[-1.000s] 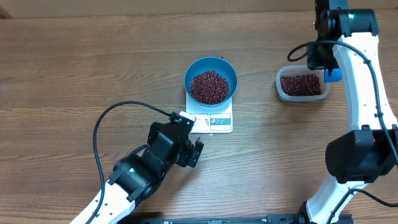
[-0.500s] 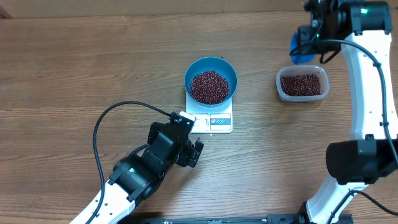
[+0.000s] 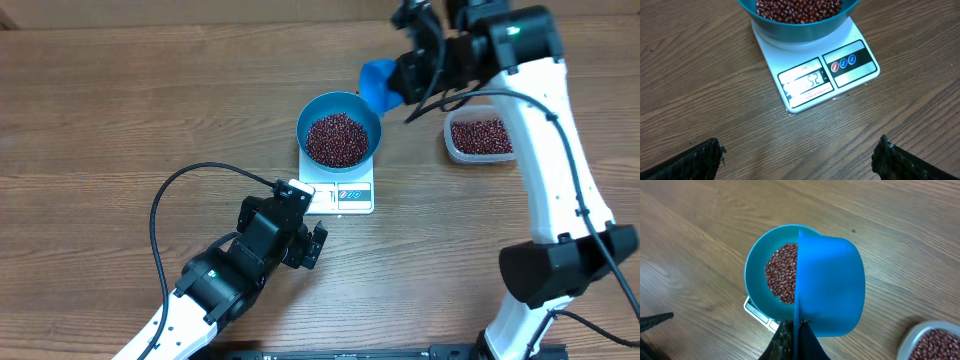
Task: Scoop item into bowl and weigh 150g on scale
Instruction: 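Lift a small scoop of beans and carry it to the bowl, then tilt the scoop slightly over the bowl to trickle beans in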
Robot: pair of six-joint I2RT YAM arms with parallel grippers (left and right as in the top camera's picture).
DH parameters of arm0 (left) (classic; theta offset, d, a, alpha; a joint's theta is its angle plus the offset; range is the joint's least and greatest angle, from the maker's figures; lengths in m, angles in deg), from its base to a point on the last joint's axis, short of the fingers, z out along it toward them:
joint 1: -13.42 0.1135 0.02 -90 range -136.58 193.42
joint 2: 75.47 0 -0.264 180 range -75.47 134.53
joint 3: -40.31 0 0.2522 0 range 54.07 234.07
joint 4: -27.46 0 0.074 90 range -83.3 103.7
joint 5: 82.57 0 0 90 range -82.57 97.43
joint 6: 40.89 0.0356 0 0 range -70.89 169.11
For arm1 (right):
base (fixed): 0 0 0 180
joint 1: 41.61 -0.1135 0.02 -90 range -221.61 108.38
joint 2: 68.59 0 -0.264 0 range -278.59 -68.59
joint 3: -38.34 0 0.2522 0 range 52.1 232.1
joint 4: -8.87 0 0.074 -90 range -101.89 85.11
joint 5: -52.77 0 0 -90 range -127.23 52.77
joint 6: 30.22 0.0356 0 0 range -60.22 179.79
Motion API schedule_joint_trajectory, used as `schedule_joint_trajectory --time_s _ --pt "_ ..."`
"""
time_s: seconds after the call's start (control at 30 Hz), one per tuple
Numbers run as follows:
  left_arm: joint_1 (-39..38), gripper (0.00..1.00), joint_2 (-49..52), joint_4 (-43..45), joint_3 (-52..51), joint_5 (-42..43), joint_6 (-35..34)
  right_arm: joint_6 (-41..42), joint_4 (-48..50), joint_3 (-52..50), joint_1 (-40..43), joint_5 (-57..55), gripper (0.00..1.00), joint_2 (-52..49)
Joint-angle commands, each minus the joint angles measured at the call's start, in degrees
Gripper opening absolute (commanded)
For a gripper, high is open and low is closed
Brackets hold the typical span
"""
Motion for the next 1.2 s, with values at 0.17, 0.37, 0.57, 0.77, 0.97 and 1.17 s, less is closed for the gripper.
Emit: schedule_joint_trajectory --time_s 0.17,0.37,0.57,0.77,0.97,1.17 --pt "-0.4 1.00 0.3 0.0 -0.4 -1.0 -1.0 4.2 0.3 0.9 -6.7 -16.2 0.04 -4.0" --pt "-0.3 1.00 0.3 0.0 -0.4 -1.0 -1.0 4.4 2.1 -1.0 -10.3 -21.2 0.04 -4.7" --pt "-0.4 0.99 0.3 0.0 -0.4 -1.0 -1.0 5.2 2.9 -2.0 -11.1 -21.2 0.04 -5.5" --pt "-0.4 0.99 0.3 0.0 -0.4 -1.0 -1.0 5.2 3.9 -2.0 -11.1 -21.0 0.04 -6.3" --pt "-0.4 0.99 0.3 0.0 -0.4 -1.0 -1.0 5.2 3.8 -2.0 -12.0 -21.0 0.04 -7.5" --pt "-0.4 1.00 0.3 0.0 -0.4 -1.0 -1.0 5.2 3.8 -2.0 -13.0 -21.0 0.04 -7.7"
